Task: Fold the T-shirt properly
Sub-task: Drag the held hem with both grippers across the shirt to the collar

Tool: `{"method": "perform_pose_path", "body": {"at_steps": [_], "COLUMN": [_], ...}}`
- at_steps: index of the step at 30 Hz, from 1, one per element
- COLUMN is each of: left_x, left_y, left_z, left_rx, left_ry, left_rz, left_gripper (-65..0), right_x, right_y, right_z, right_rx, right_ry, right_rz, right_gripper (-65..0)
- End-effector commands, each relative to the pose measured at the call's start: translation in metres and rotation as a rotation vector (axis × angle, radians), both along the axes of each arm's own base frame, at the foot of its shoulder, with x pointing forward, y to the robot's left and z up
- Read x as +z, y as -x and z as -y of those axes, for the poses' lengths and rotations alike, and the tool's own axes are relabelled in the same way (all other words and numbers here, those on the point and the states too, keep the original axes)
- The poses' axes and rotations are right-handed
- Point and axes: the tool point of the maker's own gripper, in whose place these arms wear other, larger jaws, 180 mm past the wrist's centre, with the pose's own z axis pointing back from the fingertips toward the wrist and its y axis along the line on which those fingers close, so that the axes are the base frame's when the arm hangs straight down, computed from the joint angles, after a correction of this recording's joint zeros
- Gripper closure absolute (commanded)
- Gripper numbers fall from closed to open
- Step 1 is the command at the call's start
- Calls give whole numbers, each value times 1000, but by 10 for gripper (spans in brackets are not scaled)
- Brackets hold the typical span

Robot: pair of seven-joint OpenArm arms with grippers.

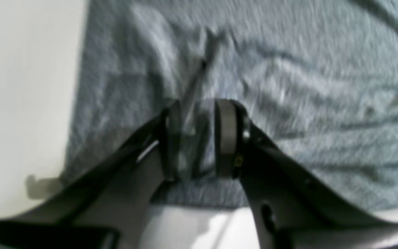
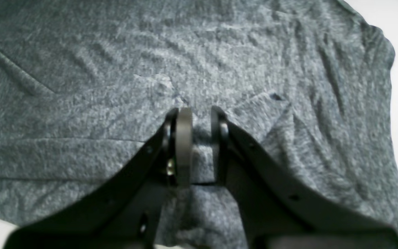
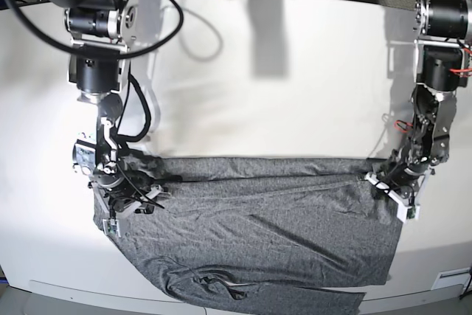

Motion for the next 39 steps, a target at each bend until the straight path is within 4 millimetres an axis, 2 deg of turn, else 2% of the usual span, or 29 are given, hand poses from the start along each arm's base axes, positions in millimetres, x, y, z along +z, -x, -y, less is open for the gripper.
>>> {"method": "perform_pose_path", "body": {"at_steps": [1,8,14,23,26,33,39], "left_x": [20,-17,-34,-81,-88,-74,-81], "left_y": [-15,6,24,78,93,111,147], "left_z": [-8,-20,-6,-8,-11,-17,-16], "left_rx": [16,52,-12,-40,-46,-108,-149], "left_ry": [-2,2,34,-18,-29,-85,-110], "left_rz": [61,-31,-67,-178,-193,-197,-230], "left_gripper": [-163,-163,-163,-163,-163,-163,-163], "right_x": [23,-13,-40,-69,-68,-43,-51], "right_y": [-14,14,40,72,86,106,133], "right_z": [6,9,14,17,11,12,9], "right_rx": [-2,8,7,6,27,48,61], "right_ry": [24,69,76,61,38,71,81], "right_rz": [64,-17,-81,-173,-144,-97,-130], "right_gripper": [-107,-107,-107,-106,-106,-106,-106]}}
